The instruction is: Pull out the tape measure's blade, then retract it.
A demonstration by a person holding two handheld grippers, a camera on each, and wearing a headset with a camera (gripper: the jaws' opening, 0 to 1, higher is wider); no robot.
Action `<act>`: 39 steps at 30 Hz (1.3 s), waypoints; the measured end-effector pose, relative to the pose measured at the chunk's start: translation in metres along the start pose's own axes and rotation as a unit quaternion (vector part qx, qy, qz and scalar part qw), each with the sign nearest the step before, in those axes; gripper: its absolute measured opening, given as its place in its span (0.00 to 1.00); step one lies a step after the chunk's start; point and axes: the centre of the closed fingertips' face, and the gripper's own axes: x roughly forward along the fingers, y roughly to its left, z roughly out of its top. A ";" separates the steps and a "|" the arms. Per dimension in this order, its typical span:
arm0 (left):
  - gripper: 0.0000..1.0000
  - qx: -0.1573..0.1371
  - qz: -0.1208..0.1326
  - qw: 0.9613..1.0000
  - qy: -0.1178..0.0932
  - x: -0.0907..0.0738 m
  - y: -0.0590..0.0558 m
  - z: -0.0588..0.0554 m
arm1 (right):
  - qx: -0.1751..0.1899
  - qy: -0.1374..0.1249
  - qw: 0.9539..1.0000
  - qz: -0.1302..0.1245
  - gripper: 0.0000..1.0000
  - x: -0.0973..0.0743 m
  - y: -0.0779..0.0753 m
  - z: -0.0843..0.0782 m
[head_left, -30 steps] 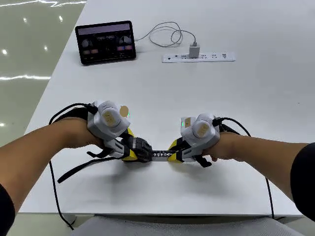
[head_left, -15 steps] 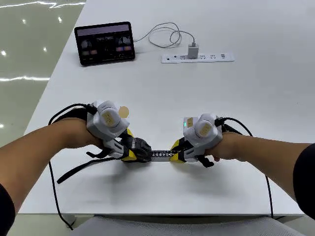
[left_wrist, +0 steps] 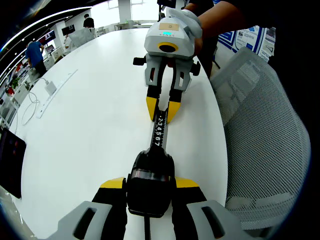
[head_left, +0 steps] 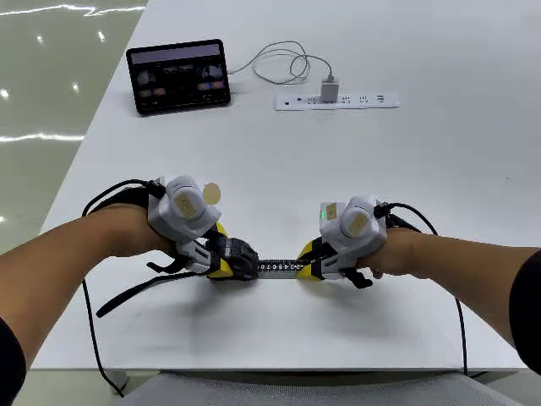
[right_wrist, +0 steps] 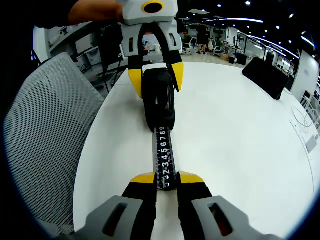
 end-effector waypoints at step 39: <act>0.30 0.009 0.003 1.000 -0.006 0.002 0.001 -0.001 | 0.007 0.012 1.000 -0.010 0.10 -0.021 -0.002 -0.024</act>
